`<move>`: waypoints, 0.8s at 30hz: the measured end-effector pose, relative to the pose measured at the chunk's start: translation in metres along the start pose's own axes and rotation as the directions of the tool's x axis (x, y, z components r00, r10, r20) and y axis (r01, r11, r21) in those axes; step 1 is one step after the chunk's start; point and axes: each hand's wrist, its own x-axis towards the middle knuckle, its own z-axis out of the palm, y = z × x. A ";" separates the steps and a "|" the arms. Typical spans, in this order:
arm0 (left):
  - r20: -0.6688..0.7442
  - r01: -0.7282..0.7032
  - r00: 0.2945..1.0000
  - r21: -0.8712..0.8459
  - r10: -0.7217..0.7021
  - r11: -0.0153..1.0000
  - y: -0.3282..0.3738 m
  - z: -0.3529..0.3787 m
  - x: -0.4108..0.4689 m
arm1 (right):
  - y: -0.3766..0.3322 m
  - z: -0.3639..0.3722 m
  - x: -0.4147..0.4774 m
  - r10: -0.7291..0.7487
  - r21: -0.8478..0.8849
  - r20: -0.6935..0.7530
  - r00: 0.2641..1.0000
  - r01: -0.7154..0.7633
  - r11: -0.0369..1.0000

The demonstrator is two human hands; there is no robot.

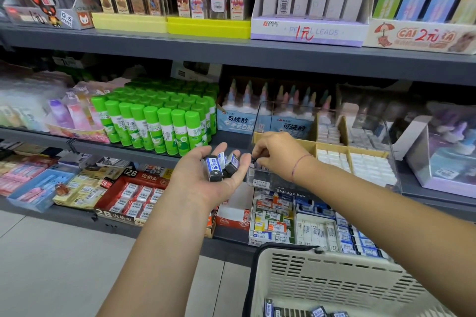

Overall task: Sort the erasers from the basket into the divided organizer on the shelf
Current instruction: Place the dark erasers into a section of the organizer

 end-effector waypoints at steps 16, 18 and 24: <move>0.092 0.116 0.987 0.165 -0.132 0.979 -0.012 0.005 0.003 | -0.031 -0.042 -0.034 -0.285 0.207 -0.010 0.959 0.280 0.937; 0.092 0.118 0.987 0.170 -0.135 0.978 -0.014 0.005 0.005 | -0.030 -0.043 -0.033 -0.286 0.152 -0.020 0.958 0.286 0.946; 0.074 0.089 0.992 0.115 -0.098 0.989 -0.010 0.005 0.004 | -0.022 -0.052 -0.033 -0.123 0.325 -0.195 0.973 0.182 0.928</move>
